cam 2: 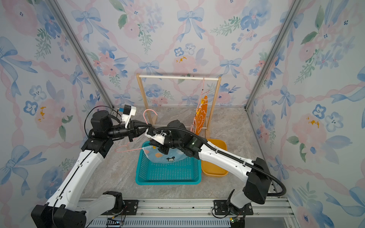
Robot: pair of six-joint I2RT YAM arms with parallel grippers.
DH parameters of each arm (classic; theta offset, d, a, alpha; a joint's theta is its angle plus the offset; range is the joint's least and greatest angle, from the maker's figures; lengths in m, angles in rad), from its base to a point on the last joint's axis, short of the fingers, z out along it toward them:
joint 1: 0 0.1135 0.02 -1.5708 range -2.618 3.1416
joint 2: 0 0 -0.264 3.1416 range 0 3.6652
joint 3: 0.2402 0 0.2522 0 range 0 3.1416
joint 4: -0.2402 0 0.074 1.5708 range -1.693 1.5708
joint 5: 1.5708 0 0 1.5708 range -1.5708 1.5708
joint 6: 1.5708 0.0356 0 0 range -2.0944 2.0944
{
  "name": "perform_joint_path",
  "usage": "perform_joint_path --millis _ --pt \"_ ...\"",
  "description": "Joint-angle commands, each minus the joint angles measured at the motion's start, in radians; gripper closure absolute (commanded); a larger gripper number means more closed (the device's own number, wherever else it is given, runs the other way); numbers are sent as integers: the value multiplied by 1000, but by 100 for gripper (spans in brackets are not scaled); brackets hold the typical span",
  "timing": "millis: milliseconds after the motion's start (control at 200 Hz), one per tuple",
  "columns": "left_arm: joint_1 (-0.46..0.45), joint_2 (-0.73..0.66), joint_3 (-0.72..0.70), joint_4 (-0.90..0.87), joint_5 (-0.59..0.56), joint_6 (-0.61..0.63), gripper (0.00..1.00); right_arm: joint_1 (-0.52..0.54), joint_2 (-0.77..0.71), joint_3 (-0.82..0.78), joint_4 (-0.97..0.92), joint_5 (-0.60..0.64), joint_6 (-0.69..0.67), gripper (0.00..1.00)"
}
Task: Remove the clothespins securing towels to the hanger
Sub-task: Remove the clothespin from the hanger, then place the clothespin in the storage box.
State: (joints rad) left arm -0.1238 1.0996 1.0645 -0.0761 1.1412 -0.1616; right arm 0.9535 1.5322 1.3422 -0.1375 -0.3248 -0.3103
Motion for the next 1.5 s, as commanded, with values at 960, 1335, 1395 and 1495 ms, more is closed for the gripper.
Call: perform_joint_path --millis 960,1335,1395,1495 --pt "4 -12 24 18 6 -3 100 -13 -476 -319 -20 154 181 100" --pt "1 -20 24 18 3 -5 100 -157 -774 -577 -54 280 365 100" --pt "2 -23 23 18 1 -3 100 -197 -792 -601 -80 312 396 100" --pt "-2 -22 23 20 0 -3 100 -295 -804 -643 -94 324 463 100"
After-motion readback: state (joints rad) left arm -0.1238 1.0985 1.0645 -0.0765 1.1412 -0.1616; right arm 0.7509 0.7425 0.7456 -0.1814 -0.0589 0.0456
